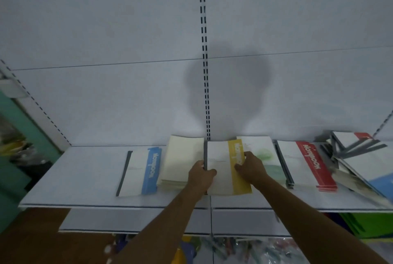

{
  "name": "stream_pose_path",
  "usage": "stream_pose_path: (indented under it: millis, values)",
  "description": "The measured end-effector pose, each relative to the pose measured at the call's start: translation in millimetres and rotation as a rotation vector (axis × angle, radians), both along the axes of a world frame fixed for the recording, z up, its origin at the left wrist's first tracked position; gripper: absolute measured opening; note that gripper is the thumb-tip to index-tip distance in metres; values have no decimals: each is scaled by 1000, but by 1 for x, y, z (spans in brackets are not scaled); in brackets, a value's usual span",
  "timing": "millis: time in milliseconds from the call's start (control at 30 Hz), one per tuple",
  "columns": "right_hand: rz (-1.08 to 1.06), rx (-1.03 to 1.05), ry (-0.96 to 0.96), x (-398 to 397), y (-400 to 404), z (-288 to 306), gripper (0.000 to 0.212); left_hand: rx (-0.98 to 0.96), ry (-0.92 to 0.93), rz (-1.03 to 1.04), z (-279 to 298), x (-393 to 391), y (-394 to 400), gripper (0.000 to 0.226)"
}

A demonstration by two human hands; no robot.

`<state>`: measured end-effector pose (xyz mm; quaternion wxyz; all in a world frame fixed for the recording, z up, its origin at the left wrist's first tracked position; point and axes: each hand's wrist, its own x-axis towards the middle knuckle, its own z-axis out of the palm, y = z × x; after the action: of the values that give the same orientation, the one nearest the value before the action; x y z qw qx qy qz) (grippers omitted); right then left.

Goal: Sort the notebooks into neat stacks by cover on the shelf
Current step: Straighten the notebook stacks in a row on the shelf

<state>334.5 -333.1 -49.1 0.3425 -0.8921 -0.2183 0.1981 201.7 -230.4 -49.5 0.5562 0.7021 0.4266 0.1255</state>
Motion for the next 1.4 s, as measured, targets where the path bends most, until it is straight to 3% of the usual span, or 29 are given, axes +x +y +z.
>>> stream_pose_path:
  millis: [100, 300, 633, 833, 933, 1067, 1400]
  values:
    - [5, -82, -40, 5, 4, -6, 36, -62, -26, 8, -2, 3, 3, 37]
    - [-35, -134, -57, 18, 16, -6, 33, 8, 5, -108, 1, 17, 10, 61]
    - [-32, -226, -90, 23, 38, -15, 25, 229, 10, -107, -15, 29, 15, 45]
    - [1, -248, -83, 24, 45, -17, 15, 267, 51, -168, -16, 32, 23, 49]
    - [-37, -224, -82, 23, 47, -18, 18, 278, 82, -195, -16, 33, 26, 50]
    - [-49, -225, -90, 19, 48, -18, 40, 312, 134, -248, -16, 38, 26, 54]
    - [114, -298, -112, 16, 43, -8, 32, 526, 115, -230, -19, 38, 20, 45]
